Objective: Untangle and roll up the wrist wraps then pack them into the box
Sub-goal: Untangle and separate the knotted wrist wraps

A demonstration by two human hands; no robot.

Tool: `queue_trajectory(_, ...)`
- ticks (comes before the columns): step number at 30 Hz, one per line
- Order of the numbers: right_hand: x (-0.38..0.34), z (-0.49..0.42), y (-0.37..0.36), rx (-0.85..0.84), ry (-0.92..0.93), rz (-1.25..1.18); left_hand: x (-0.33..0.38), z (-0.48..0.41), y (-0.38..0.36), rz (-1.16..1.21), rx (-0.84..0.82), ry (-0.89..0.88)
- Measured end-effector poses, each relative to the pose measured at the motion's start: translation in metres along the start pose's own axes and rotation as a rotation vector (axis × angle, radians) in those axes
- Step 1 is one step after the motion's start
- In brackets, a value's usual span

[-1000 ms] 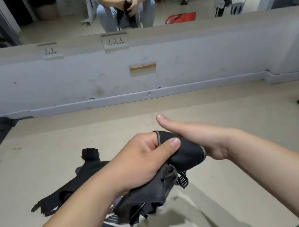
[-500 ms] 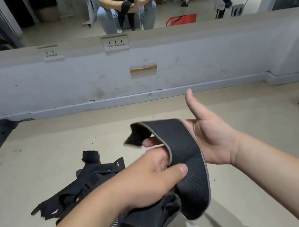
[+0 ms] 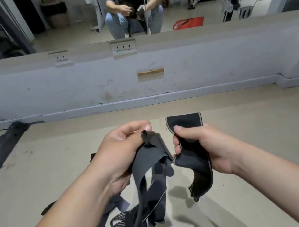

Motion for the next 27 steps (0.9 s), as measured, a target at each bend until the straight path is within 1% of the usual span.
queue_trajectory(2, 0.009, 0.006, -0.023, -0.096, -0.053, -0.078, 0.006, 0.0, -0.003, -0.006, 0.05, -0.128)
queue_trajectory(3, 0.008, 0.008, -0.03, -0.132, -0.04, -0.127, 0.009, -0.001, -0.002, -0.024, 0.08, -0.178)
queue_trajectory(5, -0.003, 0.012, -0.039, -0.166, 0.061, -0.149, 0.011, -0.002, 0.001, -0.053, 0.133, -0.238)
queue_trajectory(6, -0.011, 0.014, -0.038, -0.155, 0.136, -0.087, 0.012, -0.003, 0.003, -0.074, 0.14, -0.254)
queue_trajectory(8, -0.024, 0.016, -0.033, -0.086, 0.249, 0.052, 0.011, -0.004, 0.002, -0.122, 0.096, -0.264)
queue_trajectory(11, -0.027, 0.015, -0.018, 0.029, 0.278, 0.061, 0.01, 0.002, -0.009, -0.184, -0.002, -0.272)
queue_trajectory(15, -0.021, 0.011, -0.006, 0.123, 0.277, 0.062, 0.009, 0.009, -0.017, -0.287, -0.068, -0.31)
queue_trajectory(18, -0.025, 0.007, 0.006, 0.267, 0.3, 0.147, 0.007, 0.012, -0.022, -0.348, -0.111, -0.303)
queue_trajectory(19, -0.028, 0.007, 0.014, 0.328, 0.291, 0.13, 0.005, 0.014, -0.024, -0.376, -0.122, -0.298)
queue_trajectory(21, -0.035, 0.004, 0.032, 0.406, 0.254, 0.017, -0.001, 0.012, -0.023, -0.454, -0.127, -0.282)
queue_trajectory(22, -0.038, 0.004, 0.037, 0.41, 0.243, -0.01, -0.005, 0.009, -0.02, -0.488, -0.132, -0.264)
queue_trajectory(24, -0.039, 0.004, 0.035, 0.336, 0.23, -0.032, -0.013, 0.005, -0.018, -0.492, -0.14, -0.199)
queue_trajectory(27, -0.032, 0.004, 0.017, 0.197, 0.2, -0.039, -0.023, 0.008, -0.025, -0.391, -0.194, -0.073)
Point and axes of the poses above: each hand's wrist, its own z-axis away from the middle knuckle, its own y-axis out of the back of the hand, x = y × z, the point moved 8 cm from there along -z, towards the middle knuckle, and after that the axes turned 2 degrees about y, right-handed, at the moved point
